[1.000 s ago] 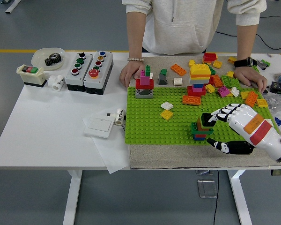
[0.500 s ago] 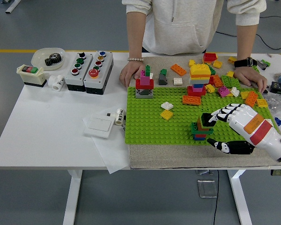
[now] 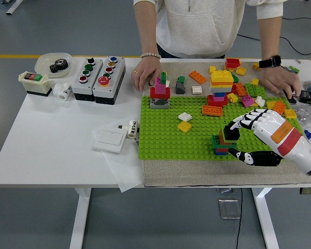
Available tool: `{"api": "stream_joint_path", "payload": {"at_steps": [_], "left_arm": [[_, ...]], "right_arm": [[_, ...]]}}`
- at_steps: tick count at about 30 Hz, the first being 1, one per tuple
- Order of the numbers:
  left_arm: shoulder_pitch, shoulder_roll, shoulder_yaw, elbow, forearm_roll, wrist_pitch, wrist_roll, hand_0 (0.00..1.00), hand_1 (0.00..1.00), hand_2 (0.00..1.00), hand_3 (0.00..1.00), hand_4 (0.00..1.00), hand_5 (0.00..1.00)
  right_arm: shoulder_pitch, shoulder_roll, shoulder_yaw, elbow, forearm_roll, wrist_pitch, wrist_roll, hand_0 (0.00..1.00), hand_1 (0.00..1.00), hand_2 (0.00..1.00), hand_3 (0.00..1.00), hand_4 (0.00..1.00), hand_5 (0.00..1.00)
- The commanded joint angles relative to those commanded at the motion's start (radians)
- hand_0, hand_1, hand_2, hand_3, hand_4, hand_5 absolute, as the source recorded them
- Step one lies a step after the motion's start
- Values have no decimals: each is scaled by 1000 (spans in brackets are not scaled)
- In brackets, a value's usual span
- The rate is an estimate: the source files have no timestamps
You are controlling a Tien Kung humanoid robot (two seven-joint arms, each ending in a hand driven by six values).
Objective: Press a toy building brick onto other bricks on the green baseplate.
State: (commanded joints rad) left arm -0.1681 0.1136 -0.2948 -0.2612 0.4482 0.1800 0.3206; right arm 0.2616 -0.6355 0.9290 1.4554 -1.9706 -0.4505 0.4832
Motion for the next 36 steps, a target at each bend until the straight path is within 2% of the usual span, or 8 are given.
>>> {"api": "stream_joint_path", "payload": {"at_steps": [17, 36], "left_arm": [[3, -1, -4, 1, 8, -3, 6, 491, 570, 657, 620, 656, 742], [6, 0, -5, 1, 14, -6, 10, 491, 569, 657, 623, 658, 743]], "right_arm": [[11, 11, -47, -32, -5, 15, -8, 536, 559, 636, 565, 758, 384], [15, 15, -53, -31, 3, 10, -7, 536, 563, 640, 569, 759, 382]]}}
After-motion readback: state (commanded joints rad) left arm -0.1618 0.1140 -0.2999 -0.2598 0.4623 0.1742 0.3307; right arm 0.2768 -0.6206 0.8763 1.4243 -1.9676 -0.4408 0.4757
